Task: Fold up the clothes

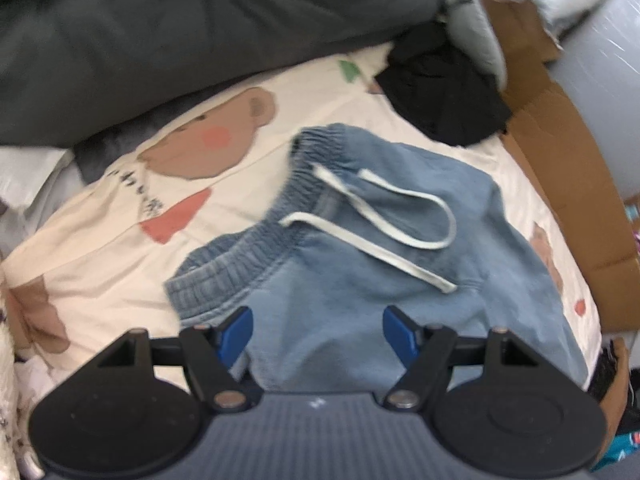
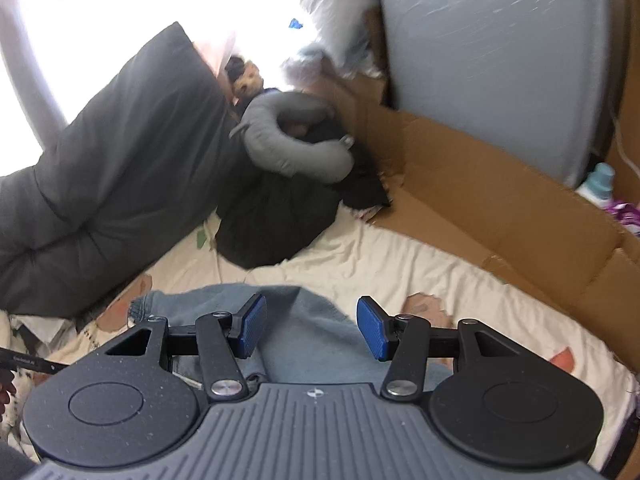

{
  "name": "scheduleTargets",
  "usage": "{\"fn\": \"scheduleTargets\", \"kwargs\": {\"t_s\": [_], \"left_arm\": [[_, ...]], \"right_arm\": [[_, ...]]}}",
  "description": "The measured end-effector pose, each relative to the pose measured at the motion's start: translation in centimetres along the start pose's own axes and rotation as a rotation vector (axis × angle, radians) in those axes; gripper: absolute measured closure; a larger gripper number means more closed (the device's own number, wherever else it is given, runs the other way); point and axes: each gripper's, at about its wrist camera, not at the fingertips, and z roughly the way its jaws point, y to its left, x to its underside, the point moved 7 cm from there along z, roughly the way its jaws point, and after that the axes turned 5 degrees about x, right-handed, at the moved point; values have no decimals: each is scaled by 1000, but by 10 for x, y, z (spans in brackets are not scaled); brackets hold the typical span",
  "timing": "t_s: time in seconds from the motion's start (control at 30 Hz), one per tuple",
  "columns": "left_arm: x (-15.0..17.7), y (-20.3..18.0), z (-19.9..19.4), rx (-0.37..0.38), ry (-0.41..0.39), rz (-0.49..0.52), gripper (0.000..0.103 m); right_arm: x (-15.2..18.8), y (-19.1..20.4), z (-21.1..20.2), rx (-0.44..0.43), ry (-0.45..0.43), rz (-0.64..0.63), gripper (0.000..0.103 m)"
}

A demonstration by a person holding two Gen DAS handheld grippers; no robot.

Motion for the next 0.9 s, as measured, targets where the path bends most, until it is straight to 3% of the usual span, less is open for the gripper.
{"fn": "scheduleTargets", "kwargs": {"t_s": [0.23,0.43,0.9], "left_arm": [[15,38,17,-39,3,-91,29],[23,65,35,-49,-7,-176,29],[6,89,49,-77,-48,-240,29]], "right_arm": [[8,21,56,-19,90,-81,46],[13,35,101,-66,107,-130,46],[18,92,201,-247,157,-290,46]]}}
